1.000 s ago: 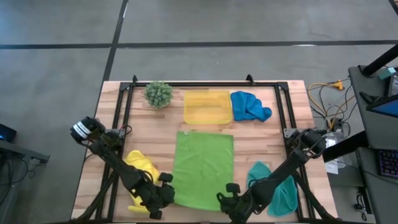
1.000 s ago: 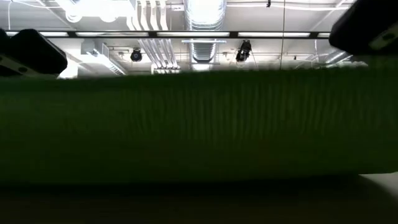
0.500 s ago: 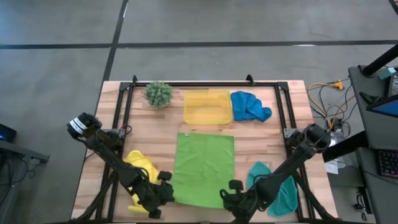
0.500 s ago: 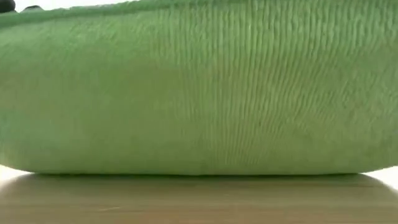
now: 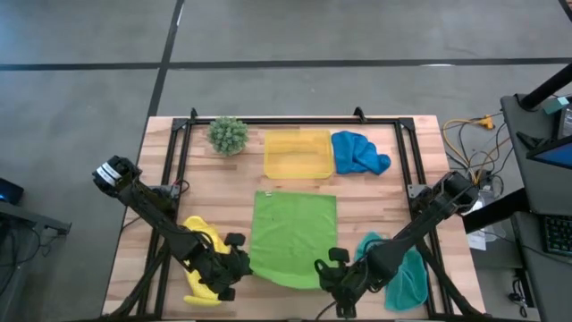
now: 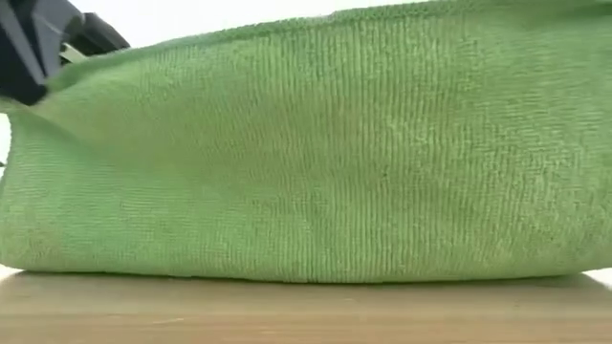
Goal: Fold microfiber towels
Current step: Fold the green towel
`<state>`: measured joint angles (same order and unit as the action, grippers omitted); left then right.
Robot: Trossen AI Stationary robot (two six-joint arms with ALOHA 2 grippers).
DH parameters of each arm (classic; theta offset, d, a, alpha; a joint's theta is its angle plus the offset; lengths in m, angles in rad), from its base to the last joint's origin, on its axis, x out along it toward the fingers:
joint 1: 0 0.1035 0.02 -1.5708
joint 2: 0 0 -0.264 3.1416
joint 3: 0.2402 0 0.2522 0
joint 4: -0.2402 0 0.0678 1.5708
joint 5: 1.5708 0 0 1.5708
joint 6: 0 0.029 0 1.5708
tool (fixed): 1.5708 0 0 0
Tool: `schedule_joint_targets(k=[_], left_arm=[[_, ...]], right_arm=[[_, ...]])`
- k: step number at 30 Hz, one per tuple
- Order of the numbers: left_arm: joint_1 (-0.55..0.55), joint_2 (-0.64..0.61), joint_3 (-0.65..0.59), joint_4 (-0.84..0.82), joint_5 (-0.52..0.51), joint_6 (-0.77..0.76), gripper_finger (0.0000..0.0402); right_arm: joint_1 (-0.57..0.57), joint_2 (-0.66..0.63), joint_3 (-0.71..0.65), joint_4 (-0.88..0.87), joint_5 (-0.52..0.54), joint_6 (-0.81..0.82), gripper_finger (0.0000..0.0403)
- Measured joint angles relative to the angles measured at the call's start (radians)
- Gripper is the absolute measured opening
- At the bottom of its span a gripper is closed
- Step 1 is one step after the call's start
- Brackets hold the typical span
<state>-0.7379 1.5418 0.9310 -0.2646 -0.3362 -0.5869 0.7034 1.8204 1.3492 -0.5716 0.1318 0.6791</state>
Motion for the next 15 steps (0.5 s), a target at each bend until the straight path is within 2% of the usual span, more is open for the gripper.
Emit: schedule_joint_targets(k=[15], left_arm=[[0.082, -0.007, 0.000, -0.025, -0.038, 0.052, 0.0000]], right_arm=[[-0.093, -0.185, -0.221, 0.033, 0.000, -0.031, 0.0008]])
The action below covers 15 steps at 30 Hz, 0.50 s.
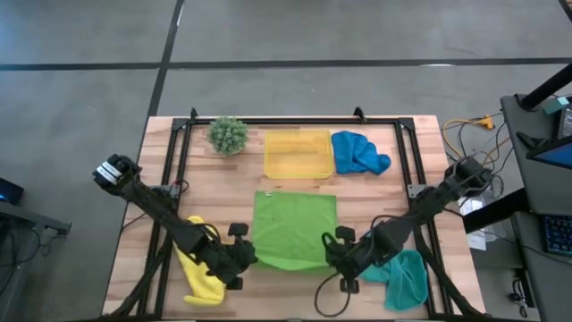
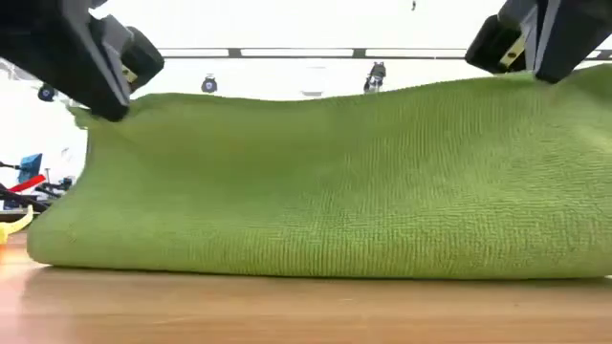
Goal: Fold microfiber towels
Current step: Fold the green towel
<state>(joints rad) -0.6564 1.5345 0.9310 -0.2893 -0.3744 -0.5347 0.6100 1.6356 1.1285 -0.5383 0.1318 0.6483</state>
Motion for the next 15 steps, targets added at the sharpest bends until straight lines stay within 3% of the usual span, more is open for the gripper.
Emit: schedule_joint_targets(k=[9, 15], left_arm=[[0.060, -0.007, 0.000, -0.013, -0.003, 0.044, 0.0000], [0.093, -0.045, -0.003, -0.104, -0.032, 0.045, 0.0000]], right_arm=[[-0.070, -0.060, -0.106, 0.082, -0.020, -0.040, 0.0008], [-0.122, -0.059, -0.137, 0.114, -0.060, -0.096, 0.0008]])
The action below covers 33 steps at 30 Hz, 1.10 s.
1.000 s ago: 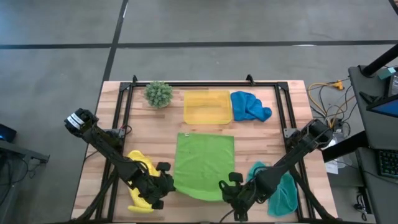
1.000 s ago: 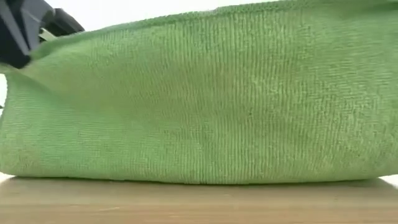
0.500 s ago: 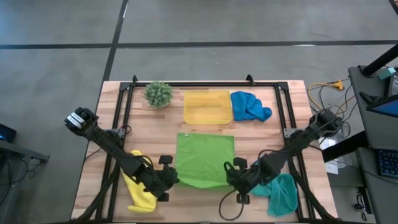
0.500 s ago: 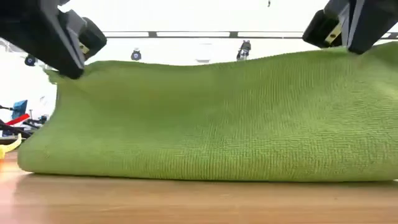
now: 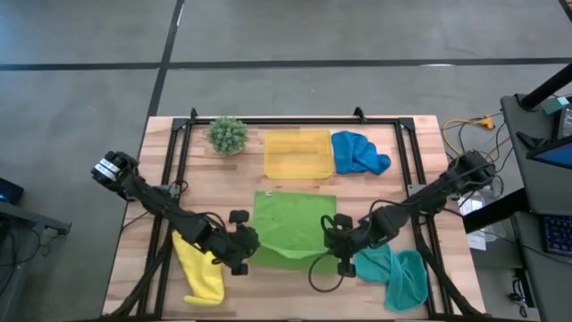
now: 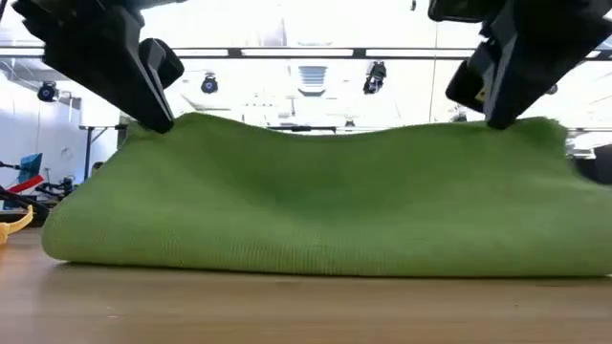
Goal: Fold microfiber towels
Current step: Fold the green towel
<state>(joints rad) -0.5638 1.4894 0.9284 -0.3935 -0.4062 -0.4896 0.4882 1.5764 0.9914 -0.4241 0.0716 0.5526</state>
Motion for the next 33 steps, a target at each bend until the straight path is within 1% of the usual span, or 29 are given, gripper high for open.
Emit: schedule_joint_targets(k=[4, 9, 14, 20, 26, 33], left_arm=[[0.022, -0.015, -0.008, -0.047, -0.021, 0.000, 0.0000], [0.055, -0.031, -0.036, -0.041, -0.020, -0.001, 0.0000], [0.094, -0.038, -0.067, -0.035, -0.019, -0.001, 0.0000], [0.151, -0.041, -0.071, -0.033, -0.018, 0.016, 0.0000], [0.220, -0.041, -0.071, -0.012, 0.033, 0.089, 0.0000], [0.316, -0.041, -0.072, -0.007, 0.061, 0.151, 0.0000]], right_arm=[[-0.042, 0.000, -0.006, -0.002, -0.008, -0.061, 0.0008], [-0.108, 0.000, -0.023, -0.006, -0.052, -0.110, 0.0008], [-0.160, 0.000, -0.039, -0.005, -0.053, -0.158, 0.0008], [-0.223, 0.000, -0.046, -0.008, -0.076, -0.203, 0.0008], [-0.276, -0.001, -0.046, -0.036, -0.079, -0.225, 0.0008], [-0.316, -0.005, -0.047, -0.077, -0.079, -0.246, 0.0008]])
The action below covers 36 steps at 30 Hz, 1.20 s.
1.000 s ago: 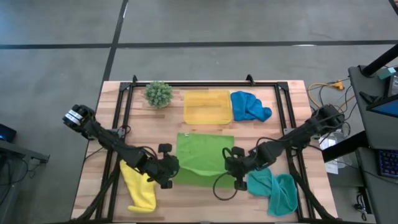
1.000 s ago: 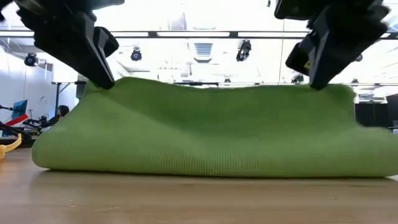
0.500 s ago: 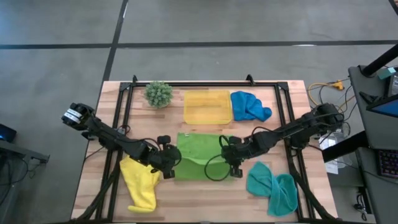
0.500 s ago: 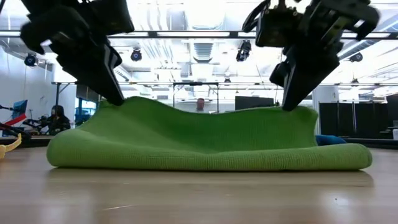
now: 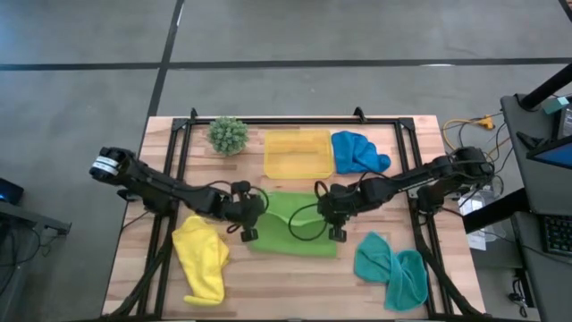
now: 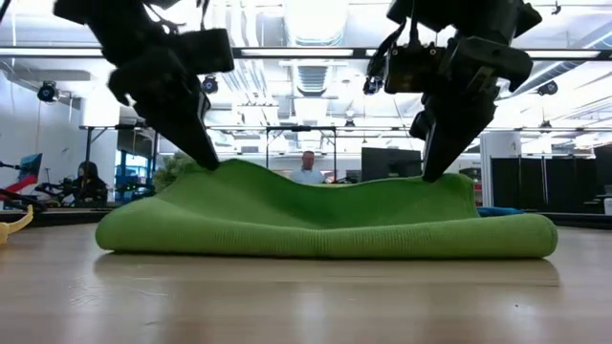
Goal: Fold microfiber towels
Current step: Fold the green towel
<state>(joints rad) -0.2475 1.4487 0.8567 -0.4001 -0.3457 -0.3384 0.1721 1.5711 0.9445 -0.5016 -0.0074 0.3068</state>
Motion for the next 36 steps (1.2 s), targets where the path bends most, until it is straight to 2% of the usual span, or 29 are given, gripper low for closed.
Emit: schedule_joint_targets(k=[12, 28, 36], left_arm=[[0.156, 0.001, 0.000, 0.002, 0.072, 0.078, 0.0000], [0.185, 0.025, -0.035, 0.006, 0.080, 0.083, 0.0000], [0.197, 0.027, -0.063, 0.032, 0.049, 0.082, 0.0000]], right_arm=[[-0.070, 0.000, -0.001, -0.026, 0.009, -0.028, 0.0008], [-0.138, -0.001, -0.007, -0.068, 0.062, -0.053, 0.0009], [-0.183, 0.000, -0.008, -0.068, 0.060, -0.049, 0.0011]])
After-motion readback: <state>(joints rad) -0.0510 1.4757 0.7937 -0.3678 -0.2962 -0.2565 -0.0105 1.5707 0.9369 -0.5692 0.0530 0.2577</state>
